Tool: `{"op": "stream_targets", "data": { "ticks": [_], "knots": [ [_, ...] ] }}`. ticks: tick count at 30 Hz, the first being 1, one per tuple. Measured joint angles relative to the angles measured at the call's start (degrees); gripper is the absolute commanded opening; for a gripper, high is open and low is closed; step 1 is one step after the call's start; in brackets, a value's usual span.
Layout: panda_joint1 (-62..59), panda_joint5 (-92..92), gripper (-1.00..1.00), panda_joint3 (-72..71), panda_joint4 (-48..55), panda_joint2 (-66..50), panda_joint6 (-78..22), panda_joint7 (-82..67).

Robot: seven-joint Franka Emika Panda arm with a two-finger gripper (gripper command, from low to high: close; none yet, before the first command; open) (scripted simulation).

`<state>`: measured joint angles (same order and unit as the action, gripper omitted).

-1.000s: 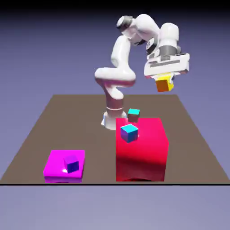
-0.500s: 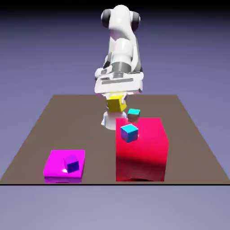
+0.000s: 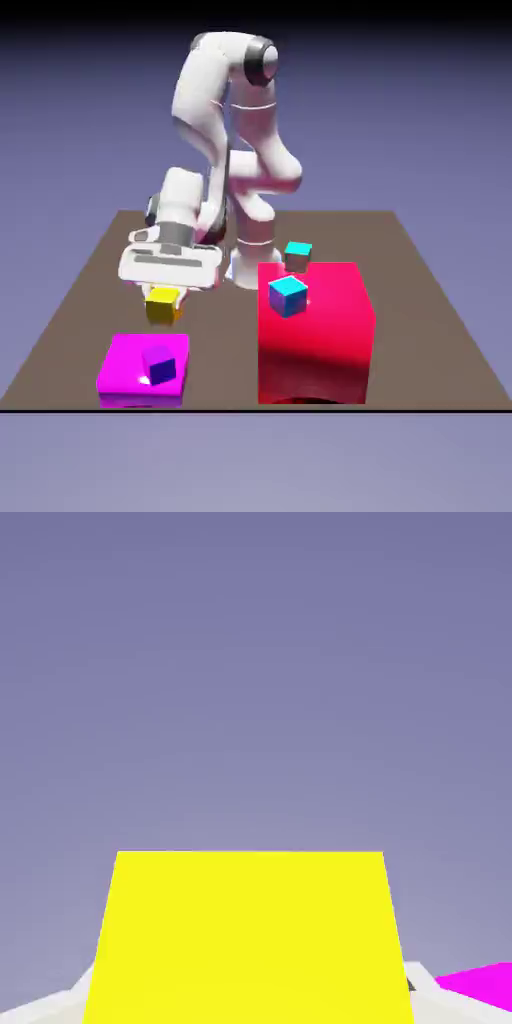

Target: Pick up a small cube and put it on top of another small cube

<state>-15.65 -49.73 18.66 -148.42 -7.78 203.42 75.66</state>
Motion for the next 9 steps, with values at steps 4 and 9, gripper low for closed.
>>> {"op": "stream_targets", "data": {
  "ticks": [4,9],
  "knots": [
    [2.01,6.82,-1.0,0.04,3.64,-8.3,3.98,-3.9],
    [3.27,11.18,1.0,0.06,5.93,-13.51,6.46,-6.41]
  ]
}}
